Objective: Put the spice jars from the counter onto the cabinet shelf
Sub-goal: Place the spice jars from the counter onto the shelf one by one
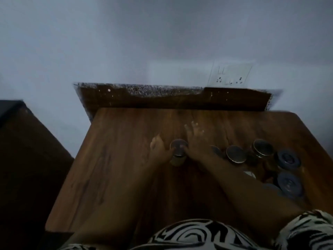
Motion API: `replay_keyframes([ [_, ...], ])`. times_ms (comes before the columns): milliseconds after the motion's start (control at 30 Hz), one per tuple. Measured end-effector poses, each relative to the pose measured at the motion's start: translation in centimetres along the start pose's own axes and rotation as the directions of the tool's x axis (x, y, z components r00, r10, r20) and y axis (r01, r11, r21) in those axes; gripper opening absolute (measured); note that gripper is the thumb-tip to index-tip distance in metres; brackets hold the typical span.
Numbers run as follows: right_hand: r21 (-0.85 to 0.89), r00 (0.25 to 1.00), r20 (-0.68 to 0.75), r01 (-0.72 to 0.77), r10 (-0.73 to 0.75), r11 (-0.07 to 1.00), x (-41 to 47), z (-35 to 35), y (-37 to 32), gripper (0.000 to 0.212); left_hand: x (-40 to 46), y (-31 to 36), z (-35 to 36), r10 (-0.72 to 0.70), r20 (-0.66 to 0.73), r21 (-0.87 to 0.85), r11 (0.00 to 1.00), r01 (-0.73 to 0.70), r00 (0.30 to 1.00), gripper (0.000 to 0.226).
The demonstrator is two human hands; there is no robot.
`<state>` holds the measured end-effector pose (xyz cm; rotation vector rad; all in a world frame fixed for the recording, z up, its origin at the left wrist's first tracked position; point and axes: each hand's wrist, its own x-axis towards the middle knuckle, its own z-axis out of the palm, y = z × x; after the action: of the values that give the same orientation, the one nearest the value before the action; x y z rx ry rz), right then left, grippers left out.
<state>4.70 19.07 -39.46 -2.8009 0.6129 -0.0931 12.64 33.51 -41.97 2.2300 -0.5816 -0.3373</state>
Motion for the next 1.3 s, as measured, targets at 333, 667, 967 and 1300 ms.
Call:
replay_keyframes([
  [333, 0.277, 0.993, 0.116, -0.019, -0.014, 0.961, 0.1, 4.0, -0.2, 0.089, -0.2, -6.3, 2.9, -0.048, 0.053, 0.055, 0.997, 0.045, 0.997, 0.104],
  [667, 0.594, 0.983, 0.162, -0.166, 0.085, 0.787, 1.3, -1.5, -0.4, 0.062, -2.0, -2.4, 0.2, -0.193, 0.374, -0.661, 0.63, 0.407, 0.907, 0.093],
  [967, 0.806, 0.927, 0.346, -0.371, 0.142, 0.461, 3.3, -5.8, -0.5, 0.05, -1.0, 1.8, -2.3, -0.028, 0.414, -0.728, 0.589, 0.349, 0.91, 0.058],
  [1300, 0.895, 0.947, 0.32, -0.299, -0.009, 0.33, 2.8, -9.6, 1.0, 0.052, -0.2, 6.0, -2.4, 0.065, 0.451, -0.694, 0.652, 0.304, 0.89, 0.065],
])
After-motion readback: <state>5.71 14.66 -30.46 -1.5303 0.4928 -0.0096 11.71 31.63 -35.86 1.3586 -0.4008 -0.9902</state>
